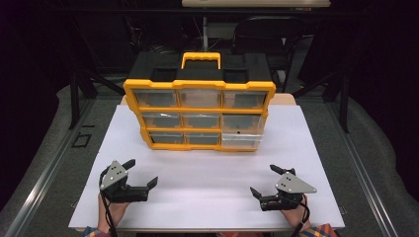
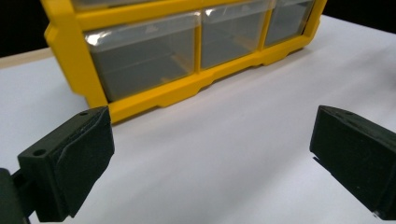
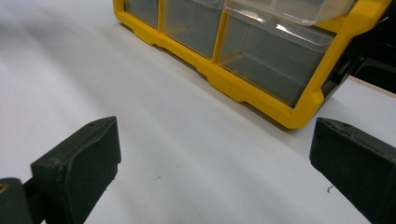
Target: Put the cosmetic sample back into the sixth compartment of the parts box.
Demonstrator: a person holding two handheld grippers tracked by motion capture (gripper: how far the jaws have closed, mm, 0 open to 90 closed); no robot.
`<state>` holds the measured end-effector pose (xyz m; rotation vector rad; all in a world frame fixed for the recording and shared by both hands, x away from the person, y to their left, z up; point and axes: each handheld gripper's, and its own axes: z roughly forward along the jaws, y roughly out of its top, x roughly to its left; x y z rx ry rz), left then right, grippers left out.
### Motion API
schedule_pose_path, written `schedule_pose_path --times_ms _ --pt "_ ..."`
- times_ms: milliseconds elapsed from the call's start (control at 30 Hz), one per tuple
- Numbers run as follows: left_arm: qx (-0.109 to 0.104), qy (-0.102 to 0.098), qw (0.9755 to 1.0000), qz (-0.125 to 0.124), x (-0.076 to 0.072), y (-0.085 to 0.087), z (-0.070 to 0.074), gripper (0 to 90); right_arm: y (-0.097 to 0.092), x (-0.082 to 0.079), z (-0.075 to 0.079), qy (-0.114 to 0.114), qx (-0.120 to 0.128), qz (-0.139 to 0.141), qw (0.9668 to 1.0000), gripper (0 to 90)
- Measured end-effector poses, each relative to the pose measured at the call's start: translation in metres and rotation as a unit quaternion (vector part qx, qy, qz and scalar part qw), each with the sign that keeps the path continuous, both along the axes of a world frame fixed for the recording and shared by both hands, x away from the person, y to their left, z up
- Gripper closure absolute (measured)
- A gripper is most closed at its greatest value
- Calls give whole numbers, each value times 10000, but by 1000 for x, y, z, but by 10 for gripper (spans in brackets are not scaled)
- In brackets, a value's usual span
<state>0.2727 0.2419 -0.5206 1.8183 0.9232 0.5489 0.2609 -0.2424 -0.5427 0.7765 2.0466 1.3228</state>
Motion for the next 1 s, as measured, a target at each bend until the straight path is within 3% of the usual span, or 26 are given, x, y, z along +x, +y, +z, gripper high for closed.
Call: schedule_pose_path --times_ms 233,400,667,1000 --pt "-63 147 9997 171 -4 8 -15 0 0 -1 0 3 -20 22 10000 14" --pt "-44 131 9996 252 -5 10 -21 0 1 -1 0 13 -9 24 10000 14" --pt "44 115 9998 171 -3 5 -32 0 2 -1 0 13 -44 110 9999 14" --pt "72 215 9995 205 2 9 -36 0 0 0 1 -7 -31 111 9999 11"
